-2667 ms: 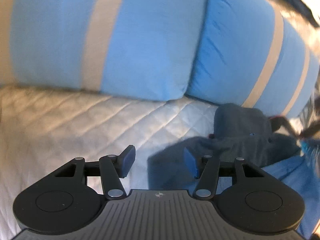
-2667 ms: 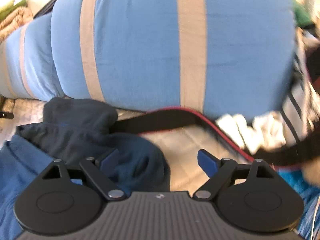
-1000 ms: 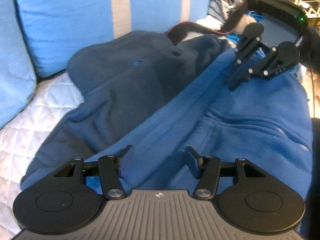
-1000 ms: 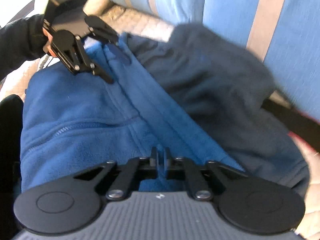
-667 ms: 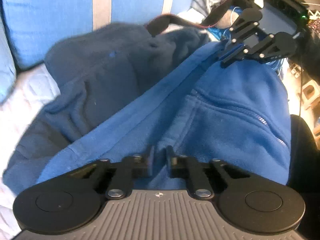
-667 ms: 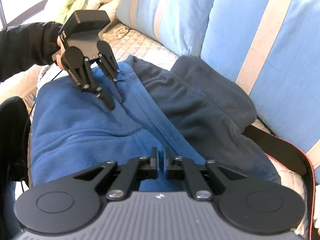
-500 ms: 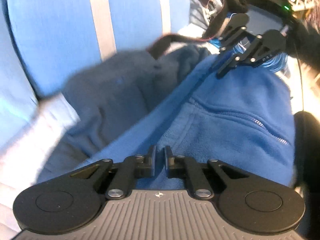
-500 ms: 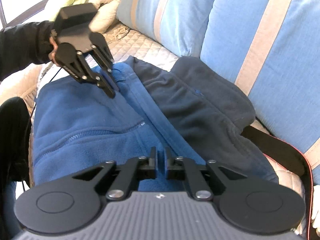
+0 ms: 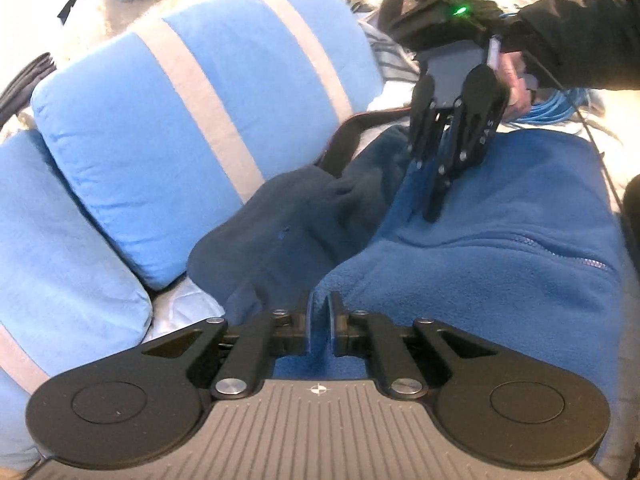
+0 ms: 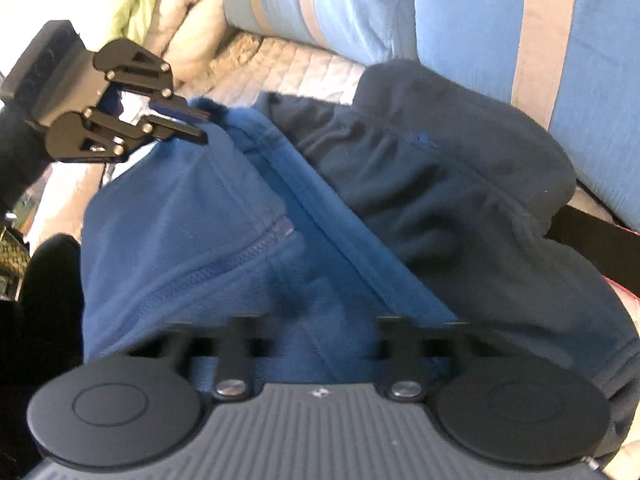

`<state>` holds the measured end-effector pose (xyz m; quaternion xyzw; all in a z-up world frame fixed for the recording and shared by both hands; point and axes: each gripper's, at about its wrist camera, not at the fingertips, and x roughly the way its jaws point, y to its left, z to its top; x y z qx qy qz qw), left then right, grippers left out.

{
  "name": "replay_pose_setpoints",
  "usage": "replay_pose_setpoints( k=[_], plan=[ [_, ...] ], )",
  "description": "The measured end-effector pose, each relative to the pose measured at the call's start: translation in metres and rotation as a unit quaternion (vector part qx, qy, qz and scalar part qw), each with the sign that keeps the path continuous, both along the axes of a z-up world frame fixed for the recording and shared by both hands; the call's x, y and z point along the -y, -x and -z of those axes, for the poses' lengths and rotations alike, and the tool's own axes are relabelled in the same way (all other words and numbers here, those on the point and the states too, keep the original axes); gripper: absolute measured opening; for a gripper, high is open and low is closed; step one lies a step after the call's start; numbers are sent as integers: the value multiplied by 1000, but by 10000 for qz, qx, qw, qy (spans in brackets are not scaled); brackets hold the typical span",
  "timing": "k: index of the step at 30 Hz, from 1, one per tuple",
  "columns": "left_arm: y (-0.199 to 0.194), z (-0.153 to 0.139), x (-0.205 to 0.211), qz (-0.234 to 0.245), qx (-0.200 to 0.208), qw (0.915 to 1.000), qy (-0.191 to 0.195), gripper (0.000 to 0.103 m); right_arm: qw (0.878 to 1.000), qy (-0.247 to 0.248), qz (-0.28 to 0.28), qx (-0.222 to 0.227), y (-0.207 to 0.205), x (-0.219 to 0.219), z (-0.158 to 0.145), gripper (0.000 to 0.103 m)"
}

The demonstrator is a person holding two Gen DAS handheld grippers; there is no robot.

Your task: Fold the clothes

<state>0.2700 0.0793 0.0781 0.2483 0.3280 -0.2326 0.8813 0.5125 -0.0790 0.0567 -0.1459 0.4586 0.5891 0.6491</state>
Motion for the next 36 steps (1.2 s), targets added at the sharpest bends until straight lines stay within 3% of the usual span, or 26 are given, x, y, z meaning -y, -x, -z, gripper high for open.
replay_pose_setpoints(
  k=[8,12,17,22,23,24,26,28,29,30,33,36],
  plan=[
    [-26,9,4,-430,87,9989,-172,7,9921,-223,390,1167,6,11,-24,6],
    [-46,26,12,-665,-63,9968,-436,7,9846,39,467,1683,9,0,-24,6],
    [-57,64,32,-430,-515,9917,-1097,8,9764,625,307,2044,17,-19,2,6],
    [-57,77,36,-471,-628,9892,-1242,13,9604,1137,0,2545,35,-34,28,7],
    [-58,75,34,-552,-617,9894,-1195,17,9579,1174,11,2621,37,-36,28,10],
    [-59,71,30,-670,-622,9897,-1099,20,9554,1210,27,2695,38,-37,29,22],
    [-60,62,22,-940,-637,9895,-892,42,9528,1225,179,2772,37,-36,25,34],
    [-57,43,6,-1323,-653,9878,-496,49,9516,1188,476,2795,35,-29,17,49],
    [-54,32,-4,-1494,-648,9863,-253,50,9507,1171,648,2798,34,-25,12,64],
    [-49,21,-16,-1643,-629,9844,18,51,9509,1120,843,2759,32,-19,5,72],
    [-31,-12,-56,-2127,-597,9714,872,62,9573,789,1392,2410,26,12,-18,76],
    [-9,-33,-105,-2633,-586,9495,1599,67,9571,458,2036,2010,23,51,-42,84]
  ],
)
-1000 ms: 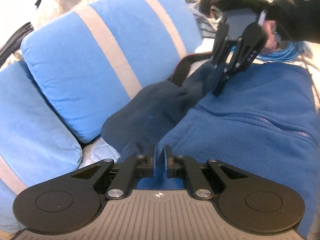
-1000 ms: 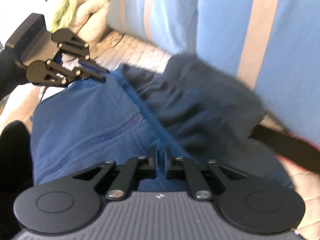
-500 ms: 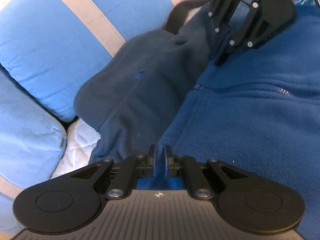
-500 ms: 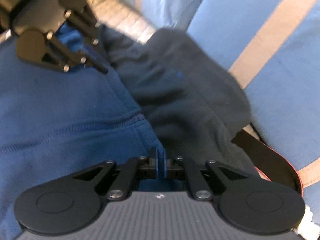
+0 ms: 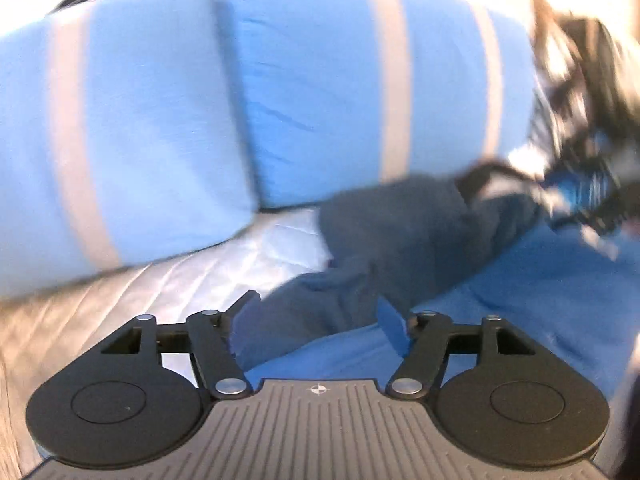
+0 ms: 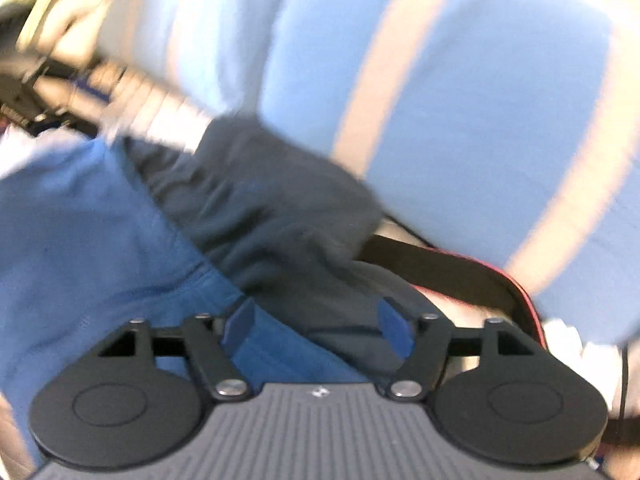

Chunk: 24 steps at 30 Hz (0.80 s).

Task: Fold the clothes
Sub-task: 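Grasp the blue fleece edge with the left gripper and lift it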

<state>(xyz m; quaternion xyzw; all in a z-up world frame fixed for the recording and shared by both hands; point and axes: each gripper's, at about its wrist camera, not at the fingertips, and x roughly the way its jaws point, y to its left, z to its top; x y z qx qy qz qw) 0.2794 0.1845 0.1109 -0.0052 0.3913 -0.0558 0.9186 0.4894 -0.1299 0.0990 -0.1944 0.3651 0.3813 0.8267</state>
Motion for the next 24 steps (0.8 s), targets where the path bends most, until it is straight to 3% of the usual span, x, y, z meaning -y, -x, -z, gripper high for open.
replay_pose_setpoints(
  k=[3,11,14,19,22,24],
  plan=[
    [21,2,-42,-580,-12,9969,525,69,9980,-399,385,-311,6,42,-15,88],
    [37,68,-100,-1324,-487,9741,1767,69,9829,-911,1364,-831,20,126,-7,90],
    [36,92,-107,-1406,-601,9582,2420,69,9764,-1016,1664,-925,25,145,3,90],
    [33,121,-119,-1452,-755,9221,3505,67,9738,-953,1819,-974,33,157,15,90],
    [29,126,-119,-1477,-685,9092,3832,58,9733,-892,1881,-964,36,161,20,90],
    [26,124,-118,-1515,-705,9074,3856,51,9734,-880,1881,-967,35,161,22,90]
  ],
)
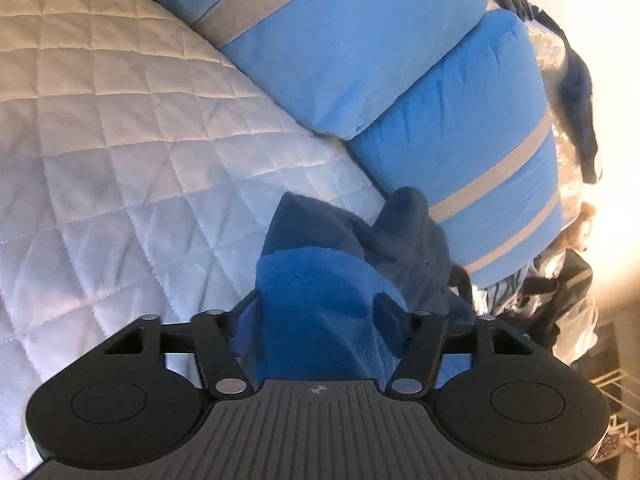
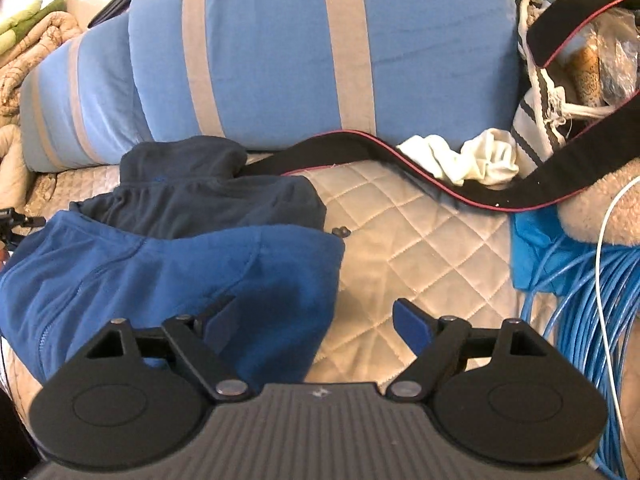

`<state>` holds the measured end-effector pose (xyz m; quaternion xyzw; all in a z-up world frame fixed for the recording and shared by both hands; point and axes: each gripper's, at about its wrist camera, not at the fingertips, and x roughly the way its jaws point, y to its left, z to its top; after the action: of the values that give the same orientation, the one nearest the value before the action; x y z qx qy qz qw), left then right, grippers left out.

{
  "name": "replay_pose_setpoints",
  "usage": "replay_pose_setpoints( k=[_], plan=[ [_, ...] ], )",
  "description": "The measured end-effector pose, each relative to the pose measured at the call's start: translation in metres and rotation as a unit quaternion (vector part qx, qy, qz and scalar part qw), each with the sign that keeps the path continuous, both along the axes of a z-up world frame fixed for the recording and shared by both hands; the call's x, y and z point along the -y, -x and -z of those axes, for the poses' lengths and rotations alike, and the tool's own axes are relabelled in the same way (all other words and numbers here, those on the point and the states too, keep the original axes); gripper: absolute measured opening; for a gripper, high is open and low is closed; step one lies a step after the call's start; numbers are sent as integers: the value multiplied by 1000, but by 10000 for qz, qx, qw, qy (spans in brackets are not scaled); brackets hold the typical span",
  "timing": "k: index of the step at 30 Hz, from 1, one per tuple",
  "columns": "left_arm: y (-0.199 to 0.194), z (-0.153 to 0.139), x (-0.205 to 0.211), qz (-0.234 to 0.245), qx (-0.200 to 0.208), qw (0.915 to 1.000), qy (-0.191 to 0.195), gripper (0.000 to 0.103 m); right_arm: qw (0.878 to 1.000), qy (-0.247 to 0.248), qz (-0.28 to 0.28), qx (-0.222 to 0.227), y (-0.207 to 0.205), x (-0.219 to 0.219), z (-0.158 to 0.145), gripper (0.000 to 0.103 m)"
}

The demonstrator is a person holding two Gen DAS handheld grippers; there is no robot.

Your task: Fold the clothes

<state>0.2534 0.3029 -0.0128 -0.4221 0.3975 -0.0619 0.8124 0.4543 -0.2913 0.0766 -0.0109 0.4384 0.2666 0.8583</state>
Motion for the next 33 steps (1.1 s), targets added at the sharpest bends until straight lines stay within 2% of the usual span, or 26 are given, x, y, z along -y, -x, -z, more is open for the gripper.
replay_pose_setpoints(
  k=[2,5,10,16,22,25,27,28,30,31,33],
  plan=[
    [-2,-2,0,-11,-79,9999,-84,32,10000,-15,25,-5,0,2,2,90],
    [-2,-6,2,-21,-126,9997,-207,22,9998,-176,92,-79,-2,6,3,91],
    [-1,-15,10,-54,-94,9985,-546,20,9957,-809,255,-366,-9,18,8,91],
    [-3,-24,21,-87,-81,9954,-950,20,9770,-1759,713,-970,-26,35,31,91],
    [-1,-26,23,-81,-51,9942,-1069,20,9701,-2052,565,-1165,-48,32,60,90],
    [-2,-26,24,-79,-88,9939,-1100,20,9635,-2291,375,-1333,-58,29,76,79],
    [-3,-26,24,-60,-78,9938,-1108,20,9564,-2507,330,-1461,-61,28,85,60],
    [-3,-26,24,-46,-64,9938,-1105,20,9511,-2673,322,-1513,-62,29,89,55],
    [-3,-24,22,-34,-44,9943,-1063,20,9401,-2990,306,-1608,-63,31,96,37],
    [-2,-24,21,-37,-30,9946,-1036,20,9383,-3053,310,-1592,-62,32,97,30],
    [0,-26,20,-34,37,9946,-1032,19,9362,-3152,326,-1521,-59,36,96,11]
  ],
)
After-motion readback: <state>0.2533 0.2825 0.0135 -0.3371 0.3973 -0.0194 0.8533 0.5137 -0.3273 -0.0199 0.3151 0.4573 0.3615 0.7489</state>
